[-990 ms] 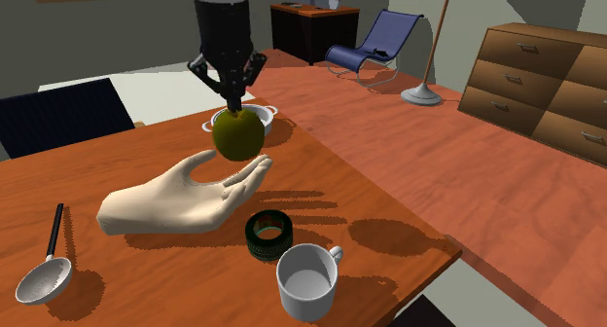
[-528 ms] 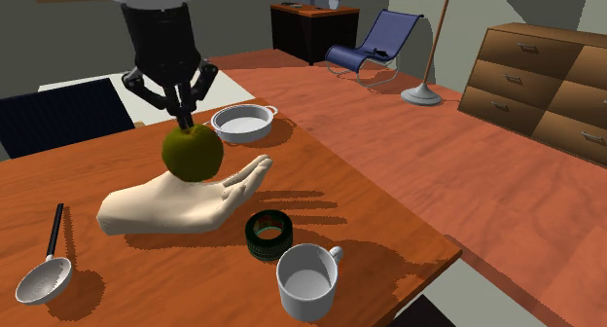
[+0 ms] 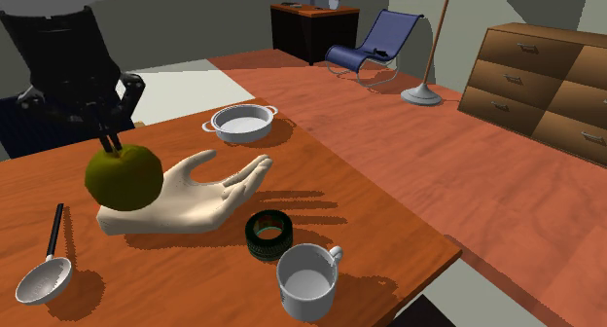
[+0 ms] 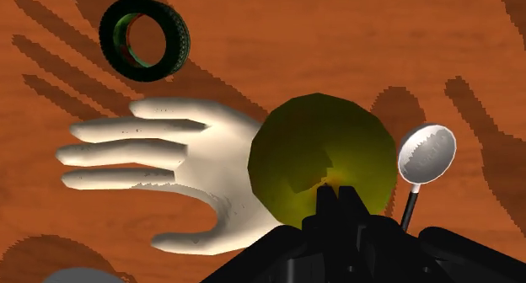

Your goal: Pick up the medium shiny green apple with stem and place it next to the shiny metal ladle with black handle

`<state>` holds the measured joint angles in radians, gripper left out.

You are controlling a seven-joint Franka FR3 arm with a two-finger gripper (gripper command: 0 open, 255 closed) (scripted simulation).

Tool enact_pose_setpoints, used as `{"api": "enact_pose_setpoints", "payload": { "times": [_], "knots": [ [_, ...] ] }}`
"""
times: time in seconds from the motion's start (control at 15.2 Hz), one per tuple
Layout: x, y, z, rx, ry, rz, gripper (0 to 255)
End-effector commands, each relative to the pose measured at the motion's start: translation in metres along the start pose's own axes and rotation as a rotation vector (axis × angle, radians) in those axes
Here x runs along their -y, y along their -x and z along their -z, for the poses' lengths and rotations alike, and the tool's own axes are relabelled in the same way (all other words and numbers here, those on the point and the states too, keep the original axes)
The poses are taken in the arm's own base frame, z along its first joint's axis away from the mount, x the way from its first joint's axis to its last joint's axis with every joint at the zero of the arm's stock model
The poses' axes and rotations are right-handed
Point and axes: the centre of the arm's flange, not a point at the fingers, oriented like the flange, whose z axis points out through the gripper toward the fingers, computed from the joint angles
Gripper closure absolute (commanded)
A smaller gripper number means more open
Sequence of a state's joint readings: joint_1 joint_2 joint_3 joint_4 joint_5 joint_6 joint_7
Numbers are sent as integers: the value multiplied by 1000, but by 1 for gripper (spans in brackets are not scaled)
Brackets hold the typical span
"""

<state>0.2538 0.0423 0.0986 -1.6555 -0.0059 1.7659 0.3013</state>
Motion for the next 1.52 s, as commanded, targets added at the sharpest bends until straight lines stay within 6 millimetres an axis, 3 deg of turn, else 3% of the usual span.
{"api": "enact_pose_setpoints", "payload": {
  "times": [0.0, 0.13, 0.2, 1.45],
  "knots": [
    [29, 4, -2, 0, 0, -2, 255],
    [55, 6, -2, 0, 0, -2, 255],
    [57, 6, -2, 0, 0, -2, 255],
    [56, 13, -102, 0, 0, -2, 255]
  ]
}}
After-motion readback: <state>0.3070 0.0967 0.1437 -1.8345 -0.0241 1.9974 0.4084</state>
